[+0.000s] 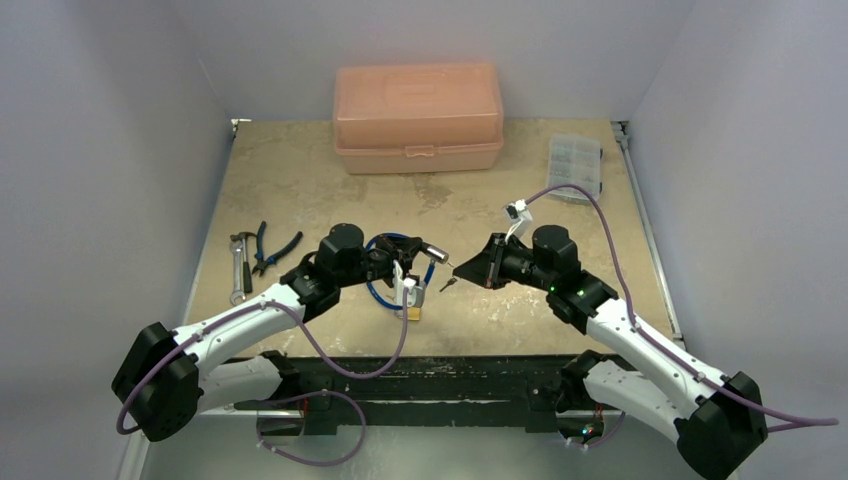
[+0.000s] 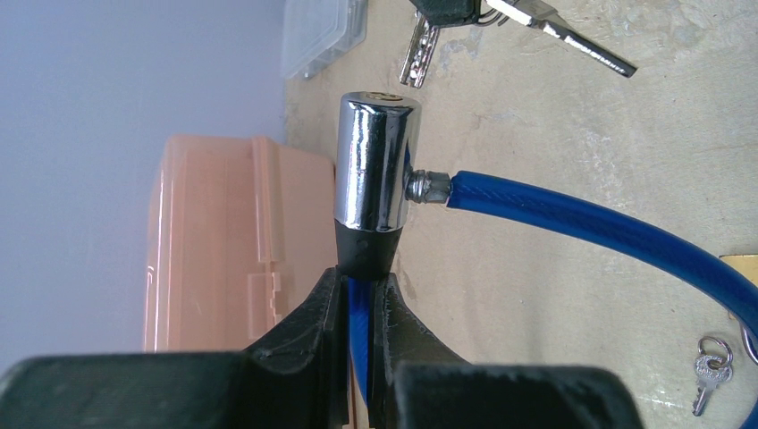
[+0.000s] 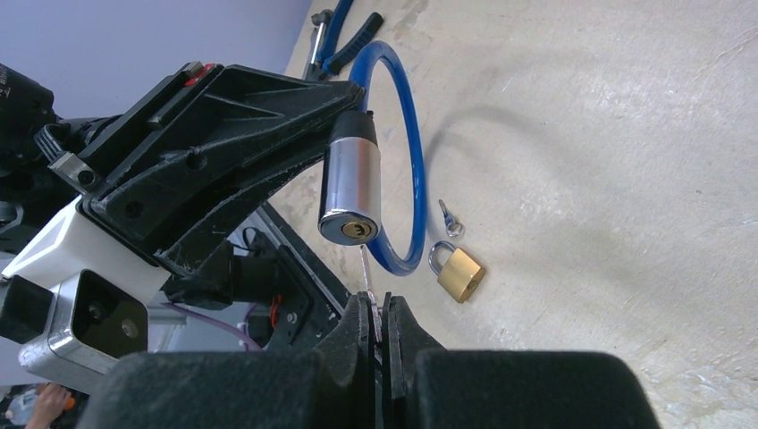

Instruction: Unlock with the key

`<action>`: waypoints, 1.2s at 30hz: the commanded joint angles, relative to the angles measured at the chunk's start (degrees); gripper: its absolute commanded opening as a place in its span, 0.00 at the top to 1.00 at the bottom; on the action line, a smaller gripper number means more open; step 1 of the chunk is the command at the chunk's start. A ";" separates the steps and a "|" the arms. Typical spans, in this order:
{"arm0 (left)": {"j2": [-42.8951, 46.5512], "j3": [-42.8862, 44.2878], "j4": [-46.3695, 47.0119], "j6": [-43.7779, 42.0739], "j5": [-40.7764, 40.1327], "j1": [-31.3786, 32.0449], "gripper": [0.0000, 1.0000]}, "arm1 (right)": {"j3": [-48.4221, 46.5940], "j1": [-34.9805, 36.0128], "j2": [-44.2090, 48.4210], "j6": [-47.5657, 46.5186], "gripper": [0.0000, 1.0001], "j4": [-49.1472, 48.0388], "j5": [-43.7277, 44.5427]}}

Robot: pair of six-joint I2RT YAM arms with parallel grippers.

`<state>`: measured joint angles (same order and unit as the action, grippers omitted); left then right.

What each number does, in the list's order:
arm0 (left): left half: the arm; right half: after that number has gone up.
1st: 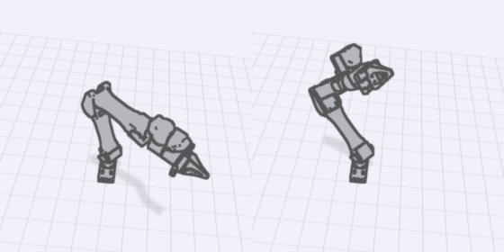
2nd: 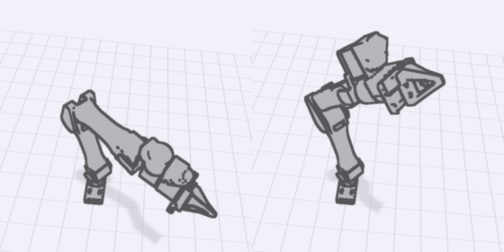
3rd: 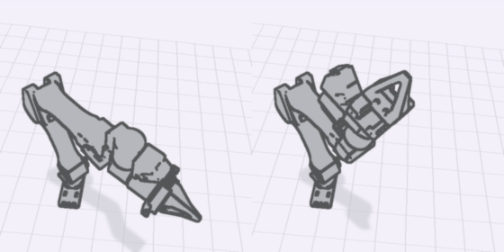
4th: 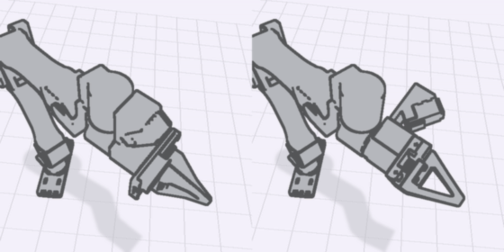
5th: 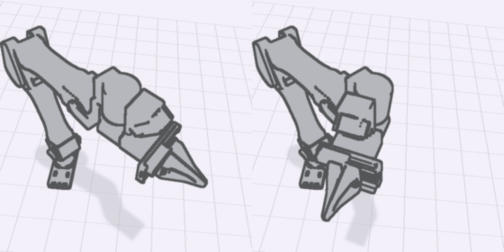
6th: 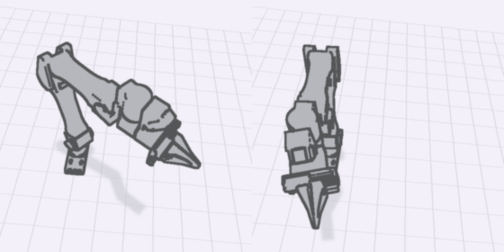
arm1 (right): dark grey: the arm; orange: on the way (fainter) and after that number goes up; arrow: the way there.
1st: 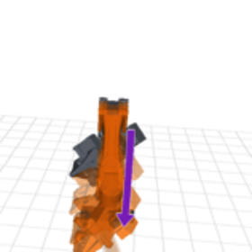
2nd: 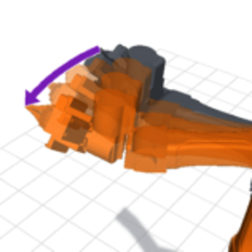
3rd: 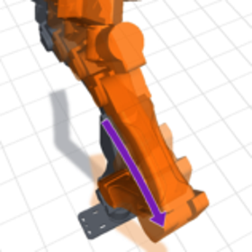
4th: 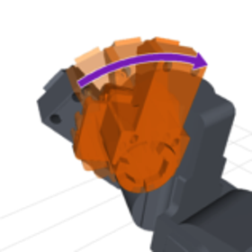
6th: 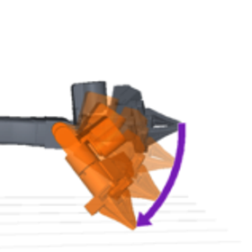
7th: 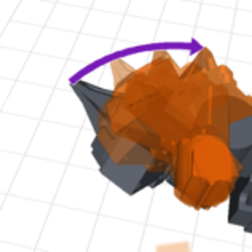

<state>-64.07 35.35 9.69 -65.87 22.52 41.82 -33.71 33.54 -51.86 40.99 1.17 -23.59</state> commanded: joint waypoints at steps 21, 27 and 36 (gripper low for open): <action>1.46 -0.17 3.04 -1.51 1.18 0.30 1.00 | -2.64 -0.73 0.75 -0.15 1.00 -2.88 -0.49; 1.36 -0.26 2.83 -1.84 0.99 0.28 1.00 | -2.60 -0.67 0.36 0.14 1.00 -4.16 -0.93; 1.29 -0.37 3.36 -1.50 1.21 0.28 1.00 | -2.58 -0.67 -0.88 0.40 1.00 -5.62 -1.58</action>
<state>-64.05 35.11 9.82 -67.09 22.52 41.82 -33.85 33.04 -52.07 41.15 -1.34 -23.79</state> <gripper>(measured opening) 0.071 0.041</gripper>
